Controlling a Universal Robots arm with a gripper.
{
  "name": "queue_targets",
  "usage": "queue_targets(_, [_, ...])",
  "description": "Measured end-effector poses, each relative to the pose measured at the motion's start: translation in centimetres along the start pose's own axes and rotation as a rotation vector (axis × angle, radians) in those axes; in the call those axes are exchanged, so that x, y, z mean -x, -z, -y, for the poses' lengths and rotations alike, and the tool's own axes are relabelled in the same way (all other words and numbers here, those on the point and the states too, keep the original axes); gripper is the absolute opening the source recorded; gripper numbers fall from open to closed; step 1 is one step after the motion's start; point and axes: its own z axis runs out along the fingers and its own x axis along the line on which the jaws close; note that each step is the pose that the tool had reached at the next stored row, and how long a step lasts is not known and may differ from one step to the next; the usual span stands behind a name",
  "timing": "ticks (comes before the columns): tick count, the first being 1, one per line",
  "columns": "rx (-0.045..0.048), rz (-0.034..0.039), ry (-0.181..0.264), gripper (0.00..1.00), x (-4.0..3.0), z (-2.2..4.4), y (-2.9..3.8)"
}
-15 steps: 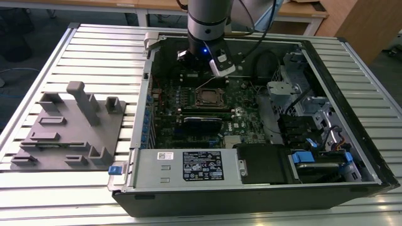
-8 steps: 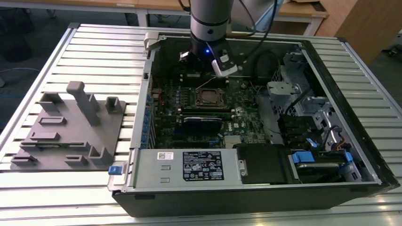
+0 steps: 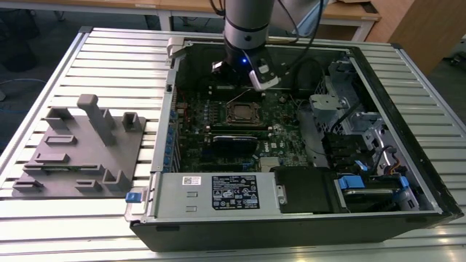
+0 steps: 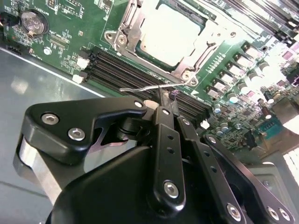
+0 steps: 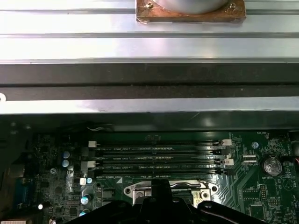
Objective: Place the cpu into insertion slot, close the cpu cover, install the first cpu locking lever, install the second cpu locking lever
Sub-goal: 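Install the first cpu locking lever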
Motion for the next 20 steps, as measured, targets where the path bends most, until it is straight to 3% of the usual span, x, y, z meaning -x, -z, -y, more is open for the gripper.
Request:
queue_targets(7, [-0.0014,0.0001,-0.001,0.10,0.62,0.00,-0.50])
queue_targets(13, [-0.0009,0.0001,0.000,0.10,0.66,-0.05,-0.64])
queue_targets(20, [-0.0008,0.0049,0.002,0.10,0.64,0.01,-1.28])
